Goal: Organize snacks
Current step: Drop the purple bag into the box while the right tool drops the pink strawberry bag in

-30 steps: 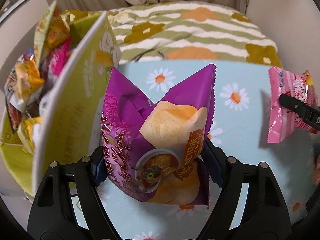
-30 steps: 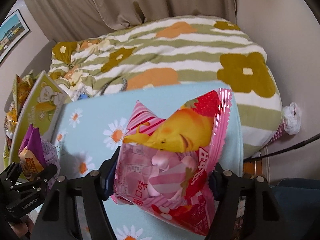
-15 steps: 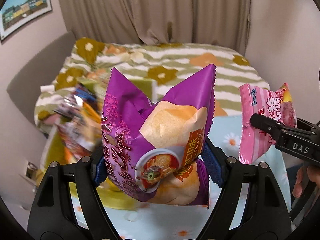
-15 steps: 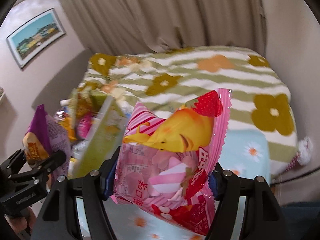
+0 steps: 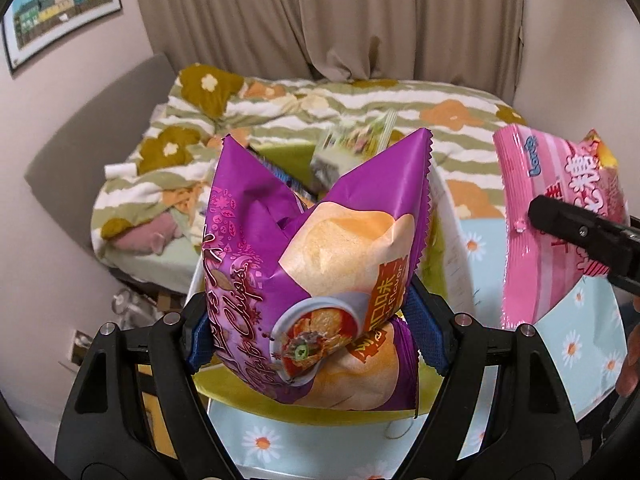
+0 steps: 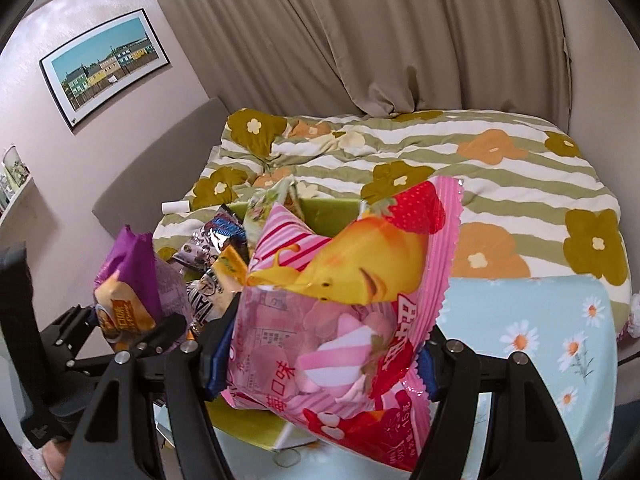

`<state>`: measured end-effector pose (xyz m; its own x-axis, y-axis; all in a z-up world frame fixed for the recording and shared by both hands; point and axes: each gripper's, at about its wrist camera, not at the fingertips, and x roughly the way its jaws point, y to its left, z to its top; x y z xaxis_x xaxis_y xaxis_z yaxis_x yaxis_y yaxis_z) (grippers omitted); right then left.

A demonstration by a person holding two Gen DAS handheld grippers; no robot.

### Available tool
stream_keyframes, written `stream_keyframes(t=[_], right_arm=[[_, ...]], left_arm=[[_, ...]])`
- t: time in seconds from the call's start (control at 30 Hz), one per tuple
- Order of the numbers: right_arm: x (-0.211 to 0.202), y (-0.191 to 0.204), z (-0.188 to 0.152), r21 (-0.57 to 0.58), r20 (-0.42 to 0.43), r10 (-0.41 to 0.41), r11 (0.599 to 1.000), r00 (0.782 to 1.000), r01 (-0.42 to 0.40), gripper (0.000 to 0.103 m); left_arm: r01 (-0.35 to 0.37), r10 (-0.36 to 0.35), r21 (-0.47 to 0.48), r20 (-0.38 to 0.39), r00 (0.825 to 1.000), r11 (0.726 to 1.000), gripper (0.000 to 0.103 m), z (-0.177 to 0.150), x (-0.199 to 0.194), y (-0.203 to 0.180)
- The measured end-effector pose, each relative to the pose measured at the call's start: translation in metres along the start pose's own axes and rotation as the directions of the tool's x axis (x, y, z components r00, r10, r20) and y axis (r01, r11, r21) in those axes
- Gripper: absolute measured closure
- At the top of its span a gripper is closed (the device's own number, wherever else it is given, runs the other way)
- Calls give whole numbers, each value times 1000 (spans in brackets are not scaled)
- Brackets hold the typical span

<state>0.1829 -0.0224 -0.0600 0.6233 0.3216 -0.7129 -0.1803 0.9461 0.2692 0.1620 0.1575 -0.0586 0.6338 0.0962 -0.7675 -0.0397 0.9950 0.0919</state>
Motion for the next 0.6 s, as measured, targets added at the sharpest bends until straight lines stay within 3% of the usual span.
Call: stream_keyframes(t=[0.2, 0.23, 0.27, 0.4, 0.6], right_arm=[[8, 8, -13, 51, -4, -61, 997, 998, 61, 37], [7, 8, -15, 60, -2, -75, 995, 997, 75, 37], [6, 7, -17, 69, -1, -86, 994, 996, 85, 37], [1, 2, -20, 103, 6, -126, 987, 992, 125, 37], [0, 6, -14, 101, 23, -130, 987, 991, 127, 37]], left_arm=[[114, -113, 31, -28, 993, 993, 17, -12, 17, 1], [134, -133, 46, -26, 991, 990, 12, -13, 17, -2], [141, -140, 60, -24, 990, 988, 1, -13, 15, -5], [149, -150, 96, 8, 989, 984, 0, -13, 4, -1], [174, -177, 48, 54, 983, 984, 0, -11, -14, 32]])
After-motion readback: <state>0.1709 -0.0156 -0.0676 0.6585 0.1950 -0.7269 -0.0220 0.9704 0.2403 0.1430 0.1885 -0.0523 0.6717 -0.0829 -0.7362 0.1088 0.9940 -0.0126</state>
